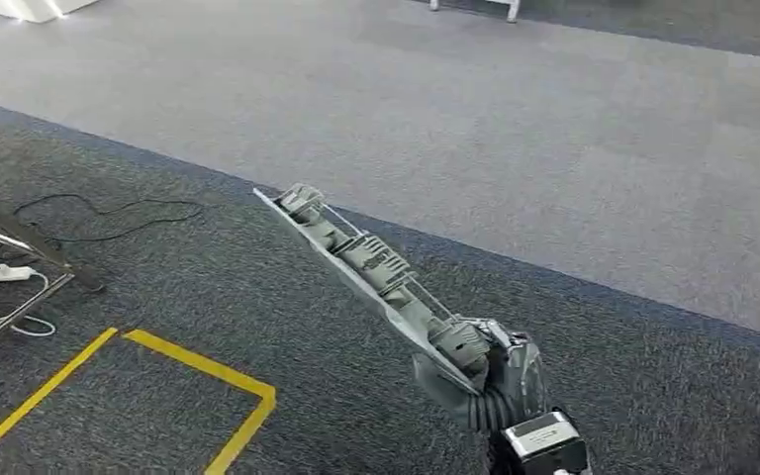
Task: Take the parts from the cabinet and place them on the table.
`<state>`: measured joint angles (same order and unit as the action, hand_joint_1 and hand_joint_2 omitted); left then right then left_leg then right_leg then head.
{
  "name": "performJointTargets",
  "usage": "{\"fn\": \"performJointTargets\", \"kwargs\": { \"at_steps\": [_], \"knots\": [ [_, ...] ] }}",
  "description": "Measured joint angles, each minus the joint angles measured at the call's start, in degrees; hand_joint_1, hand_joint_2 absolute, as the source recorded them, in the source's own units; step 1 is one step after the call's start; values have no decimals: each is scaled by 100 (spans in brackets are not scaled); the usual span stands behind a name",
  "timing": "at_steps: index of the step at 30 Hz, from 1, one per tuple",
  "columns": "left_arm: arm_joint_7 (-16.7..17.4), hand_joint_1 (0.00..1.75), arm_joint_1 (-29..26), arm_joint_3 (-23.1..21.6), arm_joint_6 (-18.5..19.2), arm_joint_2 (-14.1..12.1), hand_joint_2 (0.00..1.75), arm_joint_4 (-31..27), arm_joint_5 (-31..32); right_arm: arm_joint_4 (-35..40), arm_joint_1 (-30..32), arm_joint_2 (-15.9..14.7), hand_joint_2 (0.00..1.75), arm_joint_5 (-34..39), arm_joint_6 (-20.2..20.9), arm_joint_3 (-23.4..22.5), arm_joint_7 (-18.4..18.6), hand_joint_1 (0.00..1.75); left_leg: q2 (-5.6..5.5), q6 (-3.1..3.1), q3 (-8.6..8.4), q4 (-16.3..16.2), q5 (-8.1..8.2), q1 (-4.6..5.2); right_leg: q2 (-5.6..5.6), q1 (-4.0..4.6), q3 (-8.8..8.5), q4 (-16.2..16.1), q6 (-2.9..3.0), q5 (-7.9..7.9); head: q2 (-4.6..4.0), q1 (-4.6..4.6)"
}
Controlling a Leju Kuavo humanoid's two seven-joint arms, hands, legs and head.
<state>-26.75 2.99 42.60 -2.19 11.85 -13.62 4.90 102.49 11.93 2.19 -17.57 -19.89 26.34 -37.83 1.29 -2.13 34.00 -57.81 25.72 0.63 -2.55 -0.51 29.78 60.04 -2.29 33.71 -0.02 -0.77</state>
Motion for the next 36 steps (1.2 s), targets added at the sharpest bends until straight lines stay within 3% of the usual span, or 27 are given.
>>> {"fn": "performJointTargets", "kwargs": {
  "at_steps": [1,2,3,4,5,6,7,8,9,10,13,14,15,16,18,19,21,23,24,25,28,29,31,32,34,35,36],
  "knots": [
    [-31,0,20,9,24,2,175,-11,4,0,3,0,175,0,-4,0,-2,175,-62,-14,3,-2,6,-6,158,-8,211,415,-14,192,0,15],
    [-39,0,38,13,48,11,175,-13,9,0,15,0,175,0,-4,0,2,175,-143,-31,0,-2,15,-5,223,-10,506,965,-29,409,0,29],
    [-55,0,39,17,64,13,175,-15,15,0,17,0,175,0,-11,0,2,175,-213,-34,-2,-4,17,-3,246,-9,755,1387,-38,532,0,31],
    [-59,0,37,20,64,11,175,-15,15,-2,22,0,175,0,-11,0,4,175,-294,-34,-11,-6,18,-2,247,-8,919,1595,-42,515,2,29],
    [-66,0,32,22,61,11,175,-15,15,-2,29,-2,175,0,-11,0,11,175,-373,-32,-24,-8,20,-3,247,-9,930,1501,-40,357,0,29],
    [-68,0,28,26,63,11,175,-15,15,-2,29,0,175,0,-11,0,13,175,-462,-28,-40,-12,24,-6,255,-14,815,1153,-36,74,0,33],
    [-74,0,29,26,64,13,175,-15,17,-2,26,0,175,0,-11,0,15,175,-551,-11,-56,-21,34,-13,303,-24,610,655,-33,-240,2,26],
    [-81,0,31,29,64,18,175,-15,20,-2,22,0,175,0,-13,0,15,175,-635,19,-65,-43,54,-23,469,-44,368,77,-30,-534,2,33],
    [-83,0,35,33,68,15,175,-15,20,-4,12,-2,175,0,-13,0,18,175,-693,48,-36,-61,66,-9,837,-83,300,-59,-15,-425,0,28],
    [-92,0,52,35,68,13,175,-17,22,4,20,0,175,-2,-18,0,11,175,-760,61,20,-117,67,-12,850,-104,196,-194,16,-416,0,22],
    [-107,0,22,64,77,11,175,-26,57,7,25,0,175,-4,-40,0,26,175,-942,172,70,-67,3,-61,684,-52,216,-161,107,-431,0,29],
    [-118,0,18,74,77,-4,175,-28,68,9,21,0,175,-4,-53,0,28,175,-834,194,82,-119,49,-43,558,-104,179,-219,156,-461,2,26],
    [-125,0,24,81,79,9,175,-28,96,11,23,0,175,-6,-57,0,28,175,-502,223,151,-289,174,-7,490,-93,149,-238,187,-451,2,-29],
    [-133,0,43,88,90,9,175,-28,120,17,29,0,175,-6,-61,0,24,175,-331,254,314,-633,370,-16,392,-82,134,-240,207,-440,2,-61],
    [-184,0,64,103,127,4,175,-28,173,20,29,0,175,-6,-85,-9,22,175,-204,292,737,-1529,749,-48,199,-63,114,-239,237,-409,2,-57],
    [-208,0,61,107,142,4,175,-28,192,20,30,0,175,-6,-96,-9,24,175,-193,307,871,-1803,819,-62,115,-62,107,-238,240,-397,2,-59],
    [-225,0,47,118,162,4,175,-28,238,22,34,0,175,-9,-105,-9,22,175,-174,313,743,-1553,550,-77,-33,-62,73,-238,231,-366,0,-59],
    [-236,0,48,122,169,2,175,-31,247,31,33,0,175,-17,-112,-9,22,175,-15,267,224,-552,30,-65,-160,-61,-2,-239,204,-319,2,-59],
    [-245,0,54,123,171,2,175,-31,256,33,36,0,175,-24,-112,-4,22,175,272,230,29,-179,4,-19,-219,-54,-34,-243,176,-292,2,-57],
    [-260,0,74,125,175,4,175,-33,264,44,40,-2,175,-24,-116,-4,20,175,301,199,-8,-77,51,43,-271,-7,-32,-220,123,-259,0,-70],
    [-299,0,65,138,177,-4,175,-33,317,48,37,-2,175,-39,-133,-4,20,175,131,126,42,-104,73,49,-465,-5,-94,-282,50,-240,0,-52],
    [-310,0,61,149,182,-9,175,-35,334,68,39,-2,175,-39,-142,-4,24,175,55,81,-9,-37,45,0,-479,-7,-105,-279,3,-193,2,-63],
    [-326,0,58,153,184,-13,175,-44,361,92,33,-2,175,-50,-155,-2,28,175,-53,28,-36,-13,43,-39,57,-25,79,148,-16,69,0,-13],
    [-328,0,79,153,188,-13,175,-44,365,92,37,-4,175,-48,-155,-2,26,175,-120,6,-35,-16,47,-45,185,-28,330,640,-25,290,0,20],
    [-328,0,93,155,193,-2,175,-44,372,92,50,-11,175,-50,-157,-2,26,175,-266,-10,-40,-21,58,-36,246,-20,832,1515,-30,573,0,22],
    [-328,0,92,157,193,-4,175,-44,380,92,65,-15,175,-50,-157,-4,31,175,-347,-11,-49,-22,60,-33,247,-18,938,1612,-25,503,0,24],
    [-328,0,91,157,195,-7,175,-44,393,92,78,-22,175,-55,-153,-4,37,175,-432,-9,-63,-25,62,-33,249,-18,912,1434,-12,290,0,20]
  ]
}}
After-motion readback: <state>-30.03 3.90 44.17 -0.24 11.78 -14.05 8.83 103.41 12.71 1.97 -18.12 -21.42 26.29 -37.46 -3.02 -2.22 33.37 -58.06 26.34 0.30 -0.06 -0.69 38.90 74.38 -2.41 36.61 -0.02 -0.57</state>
